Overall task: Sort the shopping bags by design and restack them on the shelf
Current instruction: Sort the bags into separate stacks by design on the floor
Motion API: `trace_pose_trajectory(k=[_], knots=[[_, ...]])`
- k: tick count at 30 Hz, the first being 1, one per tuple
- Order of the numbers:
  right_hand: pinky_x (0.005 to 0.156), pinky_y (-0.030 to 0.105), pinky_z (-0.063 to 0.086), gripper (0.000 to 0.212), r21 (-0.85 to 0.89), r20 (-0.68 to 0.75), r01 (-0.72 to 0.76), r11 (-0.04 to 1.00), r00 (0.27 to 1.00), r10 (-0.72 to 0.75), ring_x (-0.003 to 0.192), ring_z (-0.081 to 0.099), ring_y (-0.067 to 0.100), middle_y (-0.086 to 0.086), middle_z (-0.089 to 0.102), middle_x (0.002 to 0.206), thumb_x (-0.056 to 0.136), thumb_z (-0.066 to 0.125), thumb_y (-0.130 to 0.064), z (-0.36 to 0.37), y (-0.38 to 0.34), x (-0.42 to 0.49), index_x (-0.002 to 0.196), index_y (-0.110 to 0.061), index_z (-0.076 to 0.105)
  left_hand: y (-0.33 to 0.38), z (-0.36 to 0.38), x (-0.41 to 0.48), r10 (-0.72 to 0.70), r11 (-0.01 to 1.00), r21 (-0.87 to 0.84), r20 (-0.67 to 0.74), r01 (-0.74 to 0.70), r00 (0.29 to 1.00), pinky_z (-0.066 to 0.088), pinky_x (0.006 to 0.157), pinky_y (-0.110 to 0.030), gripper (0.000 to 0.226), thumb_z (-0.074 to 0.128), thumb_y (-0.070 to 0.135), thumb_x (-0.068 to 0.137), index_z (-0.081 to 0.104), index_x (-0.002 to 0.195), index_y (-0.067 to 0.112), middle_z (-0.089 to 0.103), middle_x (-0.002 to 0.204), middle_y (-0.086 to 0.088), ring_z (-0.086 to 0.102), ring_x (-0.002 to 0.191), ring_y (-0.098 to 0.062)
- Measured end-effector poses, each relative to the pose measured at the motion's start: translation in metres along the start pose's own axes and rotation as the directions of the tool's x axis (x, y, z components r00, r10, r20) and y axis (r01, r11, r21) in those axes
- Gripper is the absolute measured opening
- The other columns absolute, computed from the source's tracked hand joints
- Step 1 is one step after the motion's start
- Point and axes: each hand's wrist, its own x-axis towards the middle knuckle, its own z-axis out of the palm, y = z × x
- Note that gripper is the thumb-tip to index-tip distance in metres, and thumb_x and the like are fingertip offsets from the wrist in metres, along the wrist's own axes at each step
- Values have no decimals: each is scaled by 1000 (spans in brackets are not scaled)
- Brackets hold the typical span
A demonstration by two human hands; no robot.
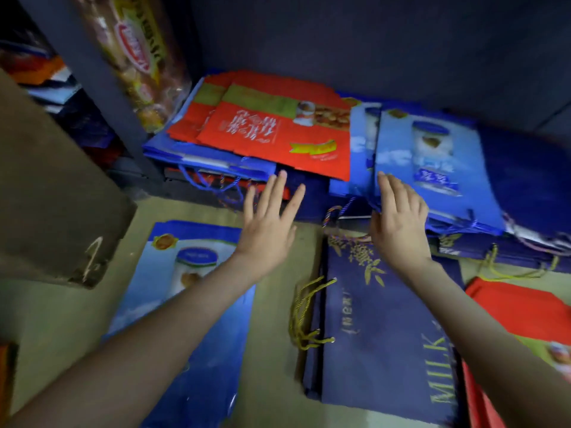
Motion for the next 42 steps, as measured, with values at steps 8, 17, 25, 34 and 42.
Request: trace_pose_trajectory(k=[8, 17, 25, 34, 42], knots=[[95, 52, 41, 64, -88, 247, 2, 996, 969, 20, 121, 51, 34, 14, 50, 137, 78, 45, -24, 8, 6, -10, 140, -7, 43, 6, 16, 103, -25, 965, 250, 387, -79, 922, -1, 115, -49, 63, 34, 23, 100, -1, 152, 20, 5, 157, -19, 3, 146, -30], [107, 53, 28, 68, -49, 177, 52, 997, 983, -43, 134, 38, 34, 15, 39, 147, 82, 62, -19, -6, -23, 2, 144, -7, 36, 22, 1, 112, 133, 874, 426, 256, -235, 957, 43, 84, -29, 37, 46, 10, 87, 58, 122, 8, 59, 110, -6, 56, 100, -22], [99, 35, 42, 82, -248, 94, 160, 955, 986, -140, 113, 60, 27, 16, 63, 120, 63, 74, -17, -71, -70, 14, 138, -1, 45, 35, -66, 36, 497, 868, 197, -296, -456, 816, 40, 98, -40, 19, 59, 6, 82, 68, 98, 1, 68, 98, -16, 65, 94, -30], [76, 31, 55, 75, -183, 262, 104, 978, 964, -53, 110, 63, 24, 14, 63, 123, 64, 79, -5, -127, -44, -55, 133, 1, 51, 23, -123, 18, 408, 913, 89, -175, -398, 896, 52, 55, -28, 29, 55, 5, 77, 71, 101, 2, 73, 89, -11, 70, 71, -25], [76, 33, 47, 74, 242, -25, -199, 950, 977, 211, 102, 58, 29, 15, 53, 135, 77, 44, -11, -178, -1, -140, 148, -9, 25, 167, -179, 3, 566, 744, 24, -552, -667, 612, 49, 94, -36, 35, 37, 1, 97, 70, 107, 1, 69, 110, -14, 66, 103, -27]])
